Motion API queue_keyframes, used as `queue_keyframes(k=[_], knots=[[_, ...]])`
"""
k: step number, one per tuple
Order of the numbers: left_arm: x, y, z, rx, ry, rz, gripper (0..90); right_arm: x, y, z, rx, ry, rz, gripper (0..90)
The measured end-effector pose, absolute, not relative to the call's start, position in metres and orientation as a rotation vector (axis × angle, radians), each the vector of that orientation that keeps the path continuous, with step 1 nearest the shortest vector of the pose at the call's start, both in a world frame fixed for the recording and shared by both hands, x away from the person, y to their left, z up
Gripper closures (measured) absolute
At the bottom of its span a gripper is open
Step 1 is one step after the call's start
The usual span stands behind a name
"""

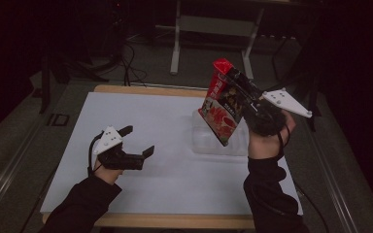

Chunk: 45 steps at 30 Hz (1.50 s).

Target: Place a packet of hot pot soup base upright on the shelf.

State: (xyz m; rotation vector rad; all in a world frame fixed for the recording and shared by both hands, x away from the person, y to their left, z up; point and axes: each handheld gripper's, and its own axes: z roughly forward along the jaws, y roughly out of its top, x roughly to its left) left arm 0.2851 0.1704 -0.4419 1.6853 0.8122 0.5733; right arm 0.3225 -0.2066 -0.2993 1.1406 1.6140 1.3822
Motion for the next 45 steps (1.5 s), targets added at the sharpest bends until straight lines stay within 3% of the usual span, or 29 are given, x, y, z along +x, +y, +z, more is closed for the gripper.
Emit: queue_keyframes(k=[21, 45], knots=[[0.281, 0.172, -0.475, 1.706, 0.848, 0.574, 0.0, 0.379, -0.186, -0.361, 1.233, 1.656, 1.267, 80.0], [0.281, 0.175, -0.477, 1.694, 0.858, 0.575, 0.0, 0.394, -0.17, -0.42, 1.203, 1.757, 1.226, 79.4]])
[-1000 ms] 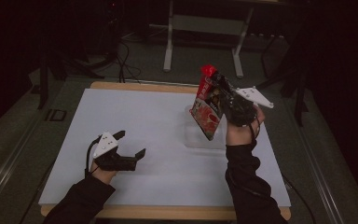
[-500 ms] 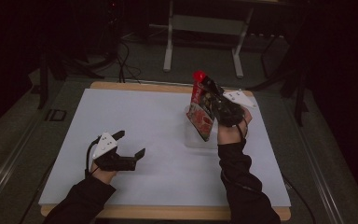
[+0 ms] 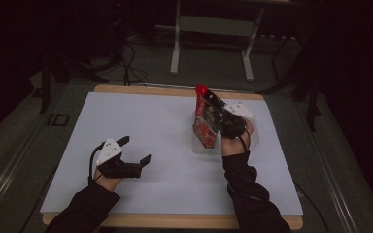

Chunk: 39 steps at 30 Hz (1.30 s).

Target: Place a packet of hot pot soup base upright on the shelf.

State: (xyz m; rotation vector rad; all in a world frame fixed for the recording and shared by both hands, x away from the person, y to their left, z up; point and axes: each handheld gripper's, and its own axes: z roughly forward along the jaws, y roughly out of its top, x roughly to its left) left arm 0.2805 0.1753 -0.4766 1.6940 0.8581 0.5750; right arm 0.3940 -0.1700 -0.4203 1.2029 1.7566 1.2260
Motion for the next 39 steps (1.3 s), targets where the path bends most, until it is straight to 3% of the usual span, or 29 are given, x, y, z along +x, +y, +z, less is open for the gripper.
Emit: queue_keyframes(k=[13, 22, 25, 39], knots=[[0.281, 0.175, -0.476, 1.689, 0.859, 0.575, 0.0, 0.377, -0.182, -0.431, 1.206, 1.772, 1.265, 75.3], [0.28, 0.176, -0.475, 1.694, 0.855, 0.572, 0.0, 0.379, -0.186, -0.418, 1.115, 1.825, 1.294, 34.8], [0.28, 0.176, -0.475, 1.688, 0.856, 0.568, 0.0, 0.377, -0.191, -0.41, 1.075, 1.85, 1.328, 12.8], [0.277, 0.176, -0.474, 1.688, 0.848, 0.555, 0.0, 0.337, -0.209, -0.376, 0.939, 1.888, 1.411, 10.7]])
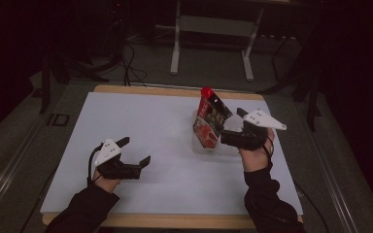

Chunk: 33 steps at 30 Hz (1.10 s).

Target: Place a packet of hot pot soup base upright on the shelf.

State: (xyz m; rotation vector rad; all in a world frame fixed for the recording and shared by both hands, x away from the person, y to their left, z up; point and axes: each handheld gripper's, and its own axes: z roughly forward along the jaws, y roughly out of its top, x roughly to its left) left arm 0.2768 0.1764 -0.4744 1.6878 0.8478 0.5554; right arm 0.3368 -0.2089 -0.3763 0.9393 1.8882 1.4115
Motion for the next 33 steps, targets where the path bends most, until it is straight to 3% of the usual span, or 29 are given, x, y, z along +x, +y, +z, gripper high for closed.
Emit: queue_keyframes(k=[12, 15, 33], knots=[[0.275, 0.176, -0.471, 1.69, 0.831, 0.548, 0.0, 0.297, -0.221, -0.395, 0.916, 1.943, 1.437, 10.8], [0.273, 0.175, -0.471, 1.697, 0.824, 0.545, 0.0, 0.291, -0.221, -0.406, 0.889, 1.998, 1.409, 15.3], [0.265, 0.177, -0.475, 1.727, 0.808, 0.528, 0.0, 0.272, -0.235, -0.434, 0.835, 2.1, 1.46, 11.9]])
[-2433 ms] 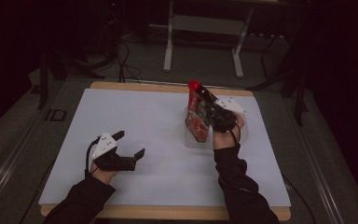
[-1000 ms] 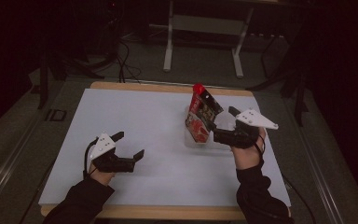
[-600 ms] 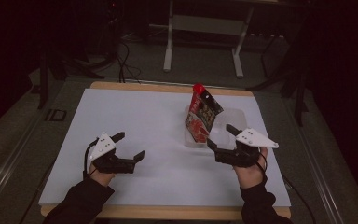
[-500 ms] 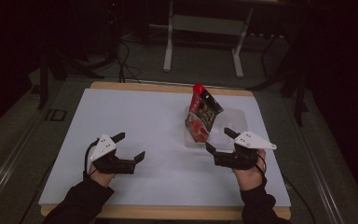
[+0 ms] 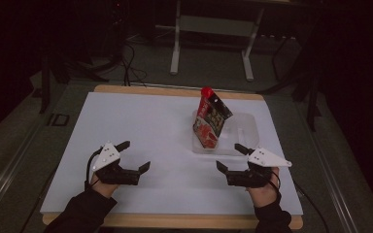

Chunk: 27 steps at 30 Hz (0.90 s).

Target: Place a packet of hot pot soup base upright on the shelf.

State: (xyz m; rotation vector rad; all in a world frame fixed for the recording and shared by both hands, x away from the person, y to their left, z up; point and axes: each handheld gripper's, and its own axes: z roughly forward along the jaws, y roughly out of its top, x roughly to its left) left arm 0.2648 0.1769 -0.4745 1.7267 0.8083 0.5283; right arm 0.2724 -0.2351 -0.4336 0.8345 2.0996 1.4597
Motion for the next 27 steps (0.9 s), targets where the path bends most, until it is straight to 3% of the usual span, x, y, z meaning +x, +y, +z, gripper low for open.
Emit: queue_keyframes(k=[27], knots=[[0.254, 0.197, -0.488, 1.765, 0.828, 0.526, 0.0, 0.258, -0.265, -0.463, 0.895, 2.167, 1.368, 12.2]])
